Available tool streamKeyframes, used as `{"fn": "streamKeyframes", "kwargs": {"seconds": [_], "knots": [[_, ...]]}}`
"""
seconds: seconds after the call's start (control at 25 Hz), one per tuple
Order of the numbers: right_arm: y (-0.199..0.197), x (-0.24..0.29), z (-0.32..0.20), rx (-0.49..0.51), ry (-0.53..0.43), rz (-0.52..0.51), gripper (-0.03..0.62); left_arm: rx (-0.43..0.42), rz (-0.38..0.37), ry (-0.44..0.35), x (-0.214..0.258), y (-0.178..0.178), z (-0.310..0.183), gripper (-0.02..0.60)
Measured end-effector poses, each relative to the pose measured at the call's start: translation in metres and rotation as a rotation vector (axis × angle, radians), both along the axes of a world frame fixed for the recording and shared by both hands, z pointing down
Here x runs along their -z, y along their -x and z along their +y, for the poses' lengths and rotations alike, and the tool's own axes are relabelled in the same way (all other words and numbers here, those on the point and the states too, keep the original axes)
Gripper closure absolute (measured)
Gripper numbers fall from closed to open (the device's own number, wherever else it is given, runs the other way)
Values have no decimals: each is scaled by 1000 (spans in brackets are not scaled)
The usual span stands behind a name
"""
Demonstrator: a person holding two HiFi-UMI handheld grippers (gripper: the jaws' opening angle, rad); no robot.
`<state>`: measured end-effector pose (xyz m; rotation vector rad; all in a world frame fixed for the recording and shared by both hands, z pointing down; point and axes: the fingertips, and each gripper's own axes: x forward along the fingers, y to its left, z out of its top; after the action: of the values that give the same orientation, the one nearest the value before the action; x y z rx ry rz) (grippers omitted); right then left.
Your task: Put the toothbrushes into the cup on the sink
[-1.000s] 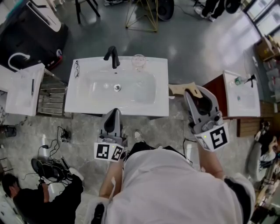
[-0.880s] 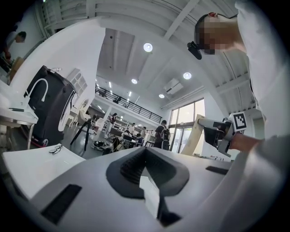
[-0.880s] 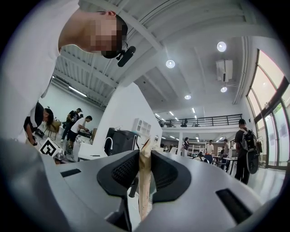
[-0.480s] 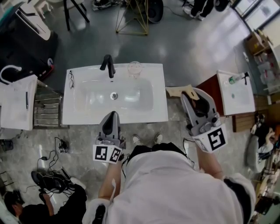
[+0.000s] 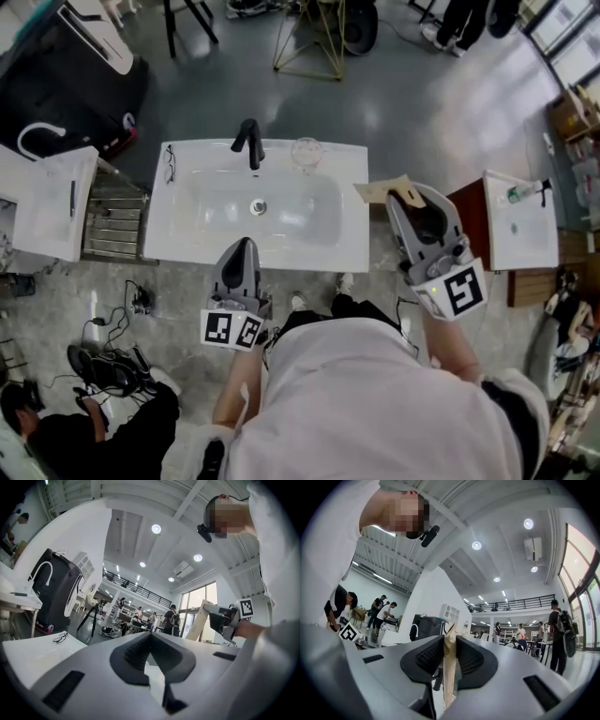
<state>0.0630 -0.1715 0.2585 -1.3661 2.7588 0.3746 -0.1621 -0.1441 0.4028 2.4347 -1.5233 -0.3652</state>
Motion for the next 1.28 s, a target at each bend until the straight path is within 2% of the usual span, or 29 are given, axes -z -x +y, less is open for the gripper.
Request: {"fn": "streamKeyframes", "kwargs": {"seconds": [0.24,0.44,0.64,0.8,1.0,1.16,1.28], "knots": [[16,-26,-36,54,-4,21,497,84,-17,19,2,14,9,578],[31,-44,-72,92,-13,8,497,109,-42,45,-5,15,14,578],[47,-79,-109,107,24,6,497,150,-49,67,-9,17,23,578],[63,-103,-127,130,24,75,497,170,-39,93,-15,18,27,578],[79,-106,-148,170,-24,111,497,171,-40,127,-24,10,28,578],[89,-127,-159,202,-41,180,497,176,-39,148,-31,6,27,578],[99,-156,-164,235,-9,245,497,178,-34,165,-37,2,26,578]]}}
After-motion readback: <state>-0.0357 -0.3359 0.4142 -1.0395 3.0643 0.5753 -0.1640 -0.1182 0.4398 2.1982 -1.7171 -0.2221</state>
